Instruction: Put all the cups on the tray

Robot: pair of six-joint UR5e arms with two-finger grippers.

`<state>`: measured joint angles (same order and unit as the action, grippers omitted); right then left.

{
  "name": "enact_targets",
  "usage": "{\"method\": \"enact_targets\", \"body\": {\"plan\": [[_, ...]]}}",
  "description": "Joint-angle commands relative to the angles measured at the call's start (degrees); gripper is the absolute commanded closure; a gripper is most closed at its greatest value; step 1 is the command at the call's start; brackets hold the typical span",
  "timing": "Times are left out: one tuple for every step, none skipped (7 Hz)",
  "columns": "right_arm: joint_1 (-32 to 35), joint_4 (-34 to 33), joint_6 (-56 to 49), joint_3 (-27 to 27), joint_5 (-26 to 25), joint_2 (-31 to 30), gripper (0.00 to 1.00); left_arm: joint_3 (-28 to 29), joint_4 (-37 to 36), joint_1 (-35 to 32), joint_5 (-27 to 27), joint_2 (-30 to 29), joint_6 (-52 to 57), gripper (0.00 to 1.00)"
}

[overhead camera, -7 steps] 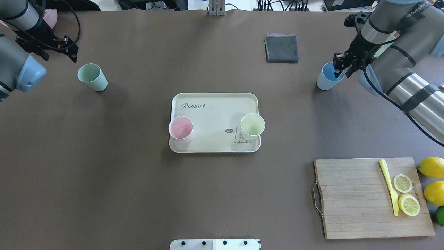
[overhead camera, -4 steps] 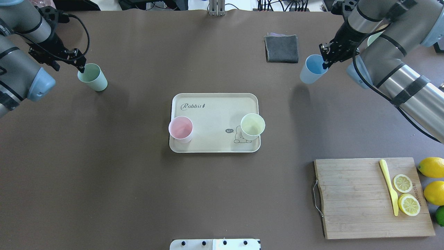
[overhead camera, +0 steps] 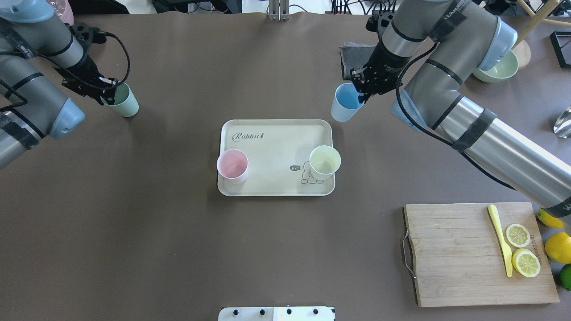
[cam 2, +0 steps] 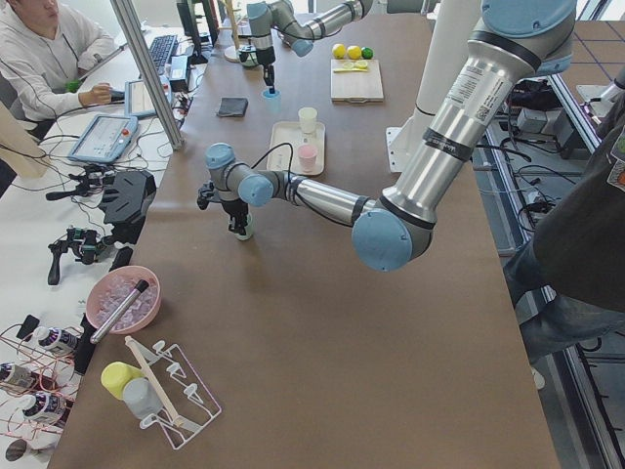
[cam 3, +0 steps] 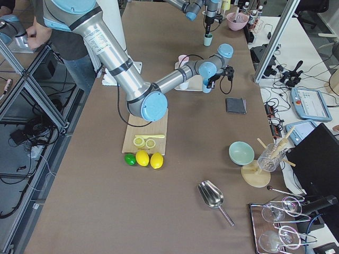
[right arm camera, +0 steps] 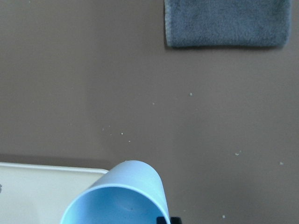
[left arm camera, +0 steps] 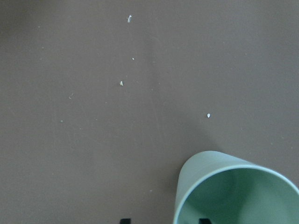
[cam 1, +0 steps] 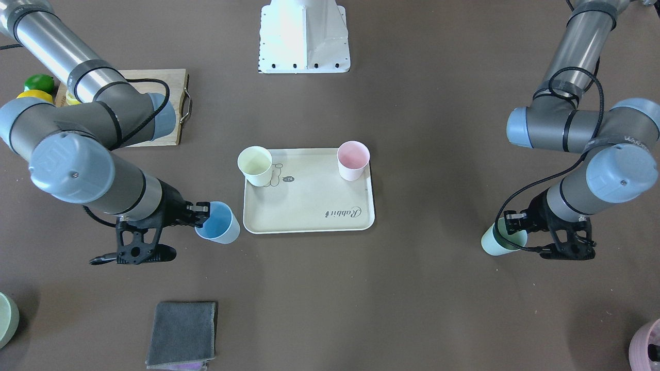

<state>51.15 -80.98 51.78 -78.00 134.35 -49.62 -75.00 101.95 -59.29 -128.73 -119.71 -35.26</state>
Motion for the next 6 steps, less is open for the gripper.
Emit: {"method": "enact_targets", "body": {"plan": [[-5.0, 3.2, 5.2, -0.4, -2.8, 0.7, 1.0, -1.1, -1.5, 0.1, -4.3, -4.9, -6.6, 1.0], [-6.8, 3.7, 5.9, -0.4, -4.3, 0.7, 1.0, -4.1, -2.2, 1.8, -4.9, -5.6, -10.9, 1.0], [-7.9, 3.9, 6.8, -0.4, -5.2, 0.8, 1.0, -4.6, -2.2, 4.9, -4.5, -7.7, -16.5, 1.0], [-7.9, 3.9, 6.8, -0.4, -5.6, 0.8, 0.64, -4.9, -2.2, 8.0, -3.7, -10.2, -22.6, 1.0], [-7.7, 4.0, 6.1, -1.3, -5.6, 0.8, 0.01, -5.5, -2.2, 11.4, -0.8, -11.0, -26.0, 1.0], [-6.3, 3.8, 6.0, -2.8, -5.1, 0.7, 0.0, -5.4, -2.2, 15.4, 1.6, -12.5, -29.1, 1.0]]}}
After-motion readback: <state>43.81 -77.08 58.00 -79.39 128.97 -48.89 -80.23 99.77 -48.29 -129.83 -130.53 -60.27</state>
